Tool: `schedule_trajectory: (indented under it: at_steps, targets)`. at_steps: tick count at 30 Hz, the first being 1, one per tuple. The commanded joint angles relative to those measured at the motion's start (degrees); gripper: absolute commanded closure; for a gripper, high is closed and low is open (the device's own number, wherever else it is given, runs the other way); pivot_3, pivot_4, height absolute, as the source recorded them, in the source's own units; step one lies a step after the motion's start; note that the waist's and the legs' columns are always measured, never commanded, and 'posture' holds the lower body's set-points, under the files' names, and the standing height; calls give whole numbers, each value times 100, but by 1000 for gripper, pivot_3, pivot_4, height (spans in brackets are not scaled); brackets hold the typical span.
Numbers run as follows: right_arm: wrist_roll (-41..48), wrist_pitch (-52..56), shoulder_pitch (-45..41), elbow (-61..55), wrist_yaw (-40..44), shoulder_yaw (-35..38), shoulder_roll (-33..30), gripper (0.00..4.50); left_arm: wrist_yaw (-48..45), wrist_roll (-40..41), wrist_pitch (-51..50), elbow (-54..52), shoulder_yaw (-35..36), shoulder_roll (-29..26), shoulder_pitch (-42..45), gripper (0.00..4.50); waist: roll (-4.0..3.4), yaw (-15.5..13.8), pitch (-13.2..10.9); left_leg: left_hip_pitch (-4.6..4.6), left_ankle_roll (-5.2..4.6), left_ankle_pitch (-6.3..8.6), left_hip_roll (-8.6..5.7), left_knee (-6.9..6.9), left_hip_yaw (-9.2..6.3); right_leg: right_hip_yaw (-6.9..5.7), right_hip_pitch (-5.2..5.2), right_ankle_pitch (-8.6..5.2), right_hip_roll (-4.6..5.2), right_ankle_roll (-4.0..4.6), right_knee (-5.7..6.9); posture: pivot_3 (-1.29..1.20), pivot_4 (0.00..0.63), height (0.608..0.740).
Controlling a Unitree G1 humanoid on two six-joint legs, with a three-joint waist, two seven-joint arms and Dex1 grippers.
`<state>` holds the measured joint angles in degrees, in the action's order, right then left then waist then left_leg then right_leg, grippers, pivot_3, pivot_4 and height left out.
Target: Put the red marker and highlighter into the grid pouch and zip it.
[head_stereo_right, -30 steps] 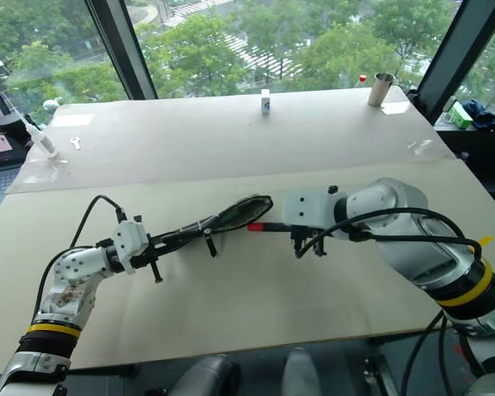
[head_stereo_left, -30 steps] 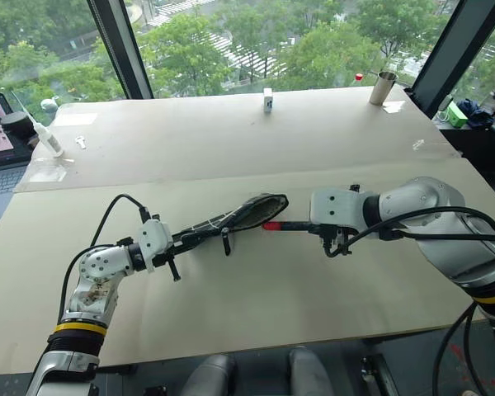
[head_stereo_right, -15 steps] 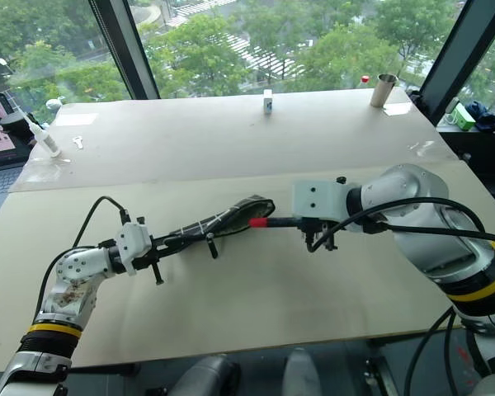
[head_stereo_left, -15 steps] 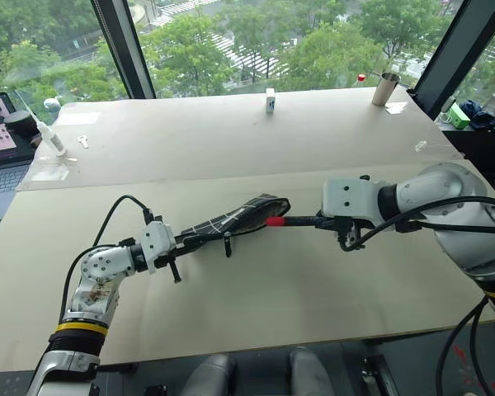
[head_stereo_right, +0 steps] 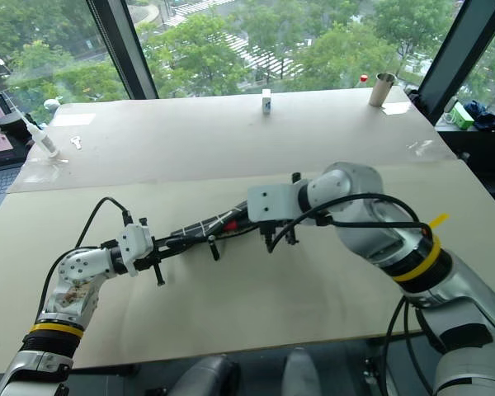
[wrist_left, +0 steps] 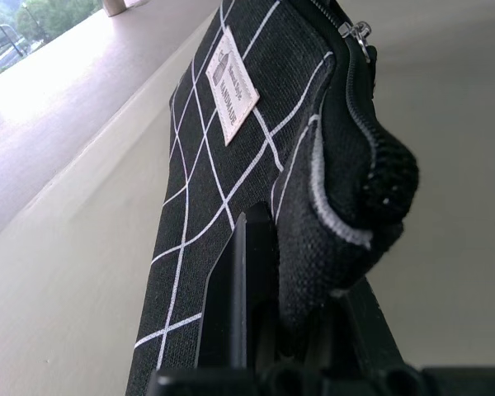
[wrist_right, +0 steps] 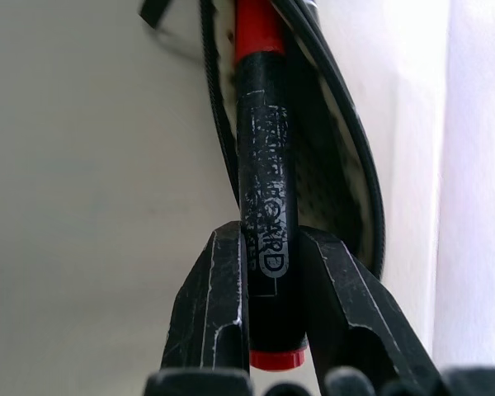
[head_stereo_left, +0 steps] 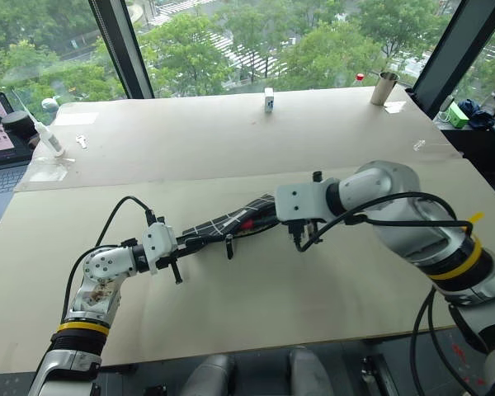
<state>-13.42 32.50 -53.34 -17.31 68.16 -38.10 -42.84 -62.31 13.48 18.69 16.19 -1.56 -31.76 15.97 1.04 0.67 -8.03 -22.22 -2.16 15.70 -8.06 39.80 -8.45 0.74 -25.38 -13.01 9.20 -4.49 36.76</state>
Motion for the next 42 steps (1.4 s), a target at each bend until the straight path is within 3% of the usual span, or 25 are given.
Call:
schedule_trajectory:
  at_steps: [1,8,10,14,23,27,30,34,42]
  targets:
    - [-400,-310,-221,184,-37,-126,246,3996,-31,12,118,-17,-10,12,108,4500,0,1,0,1,0,0,0,1,0,0,1,0,-1,0,0,0,150,739]
    - [-752,-809,-420,982,-436,-101,1158,3996,-50,19,136,44,-8,16,185,4500,0,20,0,1,5,-2,0,1,-1,0,-10,0,-3,0,14,0,150,739]
    - [-635,-776,-423,1135,-519,158,1350,2975,-43,19,131,34,3,26,181,4500,0,25,0,0,5,-2,0,1,-1,0,-12,0,-2,0,14,0,150,739]
    - [-107,-95,-367,981,-163,736,1358,1758,-28,20,123,23,6,50,164,4500,0,23,0,-4,6,-2,0,1,-1,0,-20,0,-2,0,21,0,150,739]
    - [1721,884,-65,597,501,2795,424,1758,67,94,27,-33,64,102,110,4500,0,3,0,-7,6,-2,-2,3,-3,0,-18,0,-1,1,17,0,150,739]
    - [2324,1437,1091,-120,738,3232,-375,1758,145,179,-59,-75,170,112,88,4500,0,-25,0,-6,4,0,1,-1,-9,-5,-10,0,-1,1,10,0,150,739]
    - [2601,2058,1846,-609,465,3183,-511,1758,202,250,-150,-130,233,133,87,4500,0,-1,0,-4,3,3,1,2,-5,-3,-6,0,2,1,6,0,150,739]
    - [3035,3063,2466,-1152,-440,3058,342,1758,269,376,-307,-220,301,175,92,4500,0,35,0,3,3,3,12,1,8,4,-8,0,2,1,14,0,150,739]
    - [2950,3627,1537,-250,-2165,2468,2386,1758,214,335,-350,-209,244,185,177,4500,0,9,0,4,4,3,4,4,7,4,-8,1,5,2,18,0,150,739]
